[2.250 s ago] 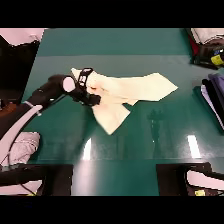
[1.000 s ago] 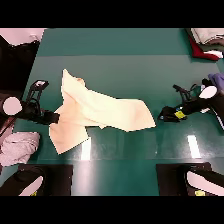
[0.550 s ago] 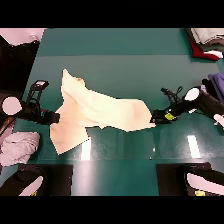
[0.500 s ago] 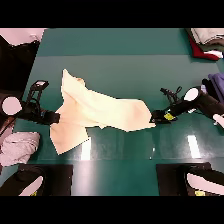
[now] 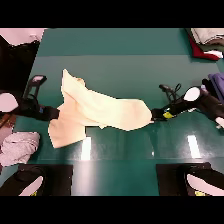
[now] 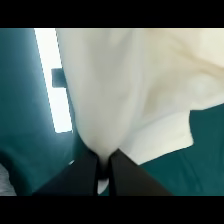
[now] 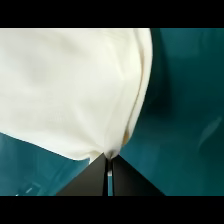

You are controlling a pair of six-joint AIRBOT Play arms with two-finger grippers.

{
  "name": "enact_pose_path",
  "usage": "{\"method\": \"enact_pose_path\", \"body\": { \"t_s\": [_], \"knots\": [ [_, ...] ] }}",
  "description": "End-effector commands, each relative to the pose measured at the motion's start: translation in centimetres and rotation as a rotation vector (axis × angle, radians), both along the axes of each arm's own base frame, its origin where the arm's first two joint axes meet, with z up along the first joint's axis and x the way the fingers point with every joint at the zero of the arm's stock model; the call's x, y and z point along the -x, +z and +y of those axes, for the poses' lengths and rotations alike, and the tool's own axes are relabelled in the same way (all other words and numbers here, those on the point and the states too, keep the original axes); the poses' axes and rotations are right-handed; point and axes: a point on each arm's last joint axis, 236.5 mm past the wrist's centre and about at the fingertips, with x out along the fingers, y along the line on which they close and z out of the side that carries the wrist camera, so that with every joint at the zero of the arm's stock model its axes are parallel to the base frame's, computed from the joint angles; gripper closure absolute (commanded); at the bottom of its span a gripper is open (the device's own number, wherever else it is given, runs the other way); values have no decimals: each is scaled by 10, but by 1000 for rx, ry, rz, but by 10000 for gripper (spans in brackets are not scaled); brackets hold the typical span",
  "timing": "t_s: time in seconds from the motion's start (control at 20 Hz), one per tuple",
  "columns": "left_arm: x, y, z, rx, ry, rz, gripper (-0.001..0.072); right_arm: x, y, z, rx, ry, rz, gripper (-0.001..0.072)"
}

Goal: Fold the shirts.

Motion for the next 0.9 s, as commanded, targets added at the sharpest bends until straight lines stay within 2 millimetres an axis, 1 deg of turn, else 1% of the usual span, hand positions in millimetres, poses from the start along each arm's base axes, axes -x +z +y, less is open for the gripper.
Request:
{"method": "enact_pose_path", "body": {
  "t_s": [0.0, 0.05, 0.1, 0.15, 0.2, 0.3, 0.4, 0.45, 0.5, 0.6, 0.65, 0.75, 0.85],
  "knots": [
    [-26, 65, -5, 28, -10, -158, 675, -21, 77, 4, -33, 4, -231, 699],
    [-33, 94, -7, 40, -11, -220, 676, -32, 115, 4, -47, -2, -350, 699],
    [-40, 128, -8, 52, -15, -297, 675, -42, 153, 3, -63, -18, -468, 699],
    [-44, 162, -9, 58, -32, -377, 676, -50, 196, -1, -77, -42, -592, 699],
    [-46, 201, -10, 71, -35, -469, 676, -55, 238, -9, -92, -85, -709, 699],
    [-40, 277, -8, 92, -47, -653, 676, -54, 312, -31, -102, -165, -913, 699],
    [-23, 346, -5, 113, -50, -824, 676, -42, 374, -55, -90, -237, -1082, 699],
    [-11, 376, -3, 126, -48, -902, 676, -34, 398, -66, -76, -268, -1145, 699],
    [1, 401, 0, 137, -47, -967, 676, -23, 422, -76, -60, -297, -1208, 699],
    [27, 444, 4, 159, -46, -1087, 676, 0, 460, -92, -25, -346, -1313, 699],
    [38, 460, 5, 172, -49, -1131, 675, 11, 474, -98, -7, -366, -1355, 699],
    [56, 478, -1, 211, -74, -1182, 675, 34, 495, -108, 36, -404, -1420, 699],
    [72, 491, -19, 292, -137, -1207, 676, 53, 509, -116, 91, -441, -1461, 699]
  ]
}}
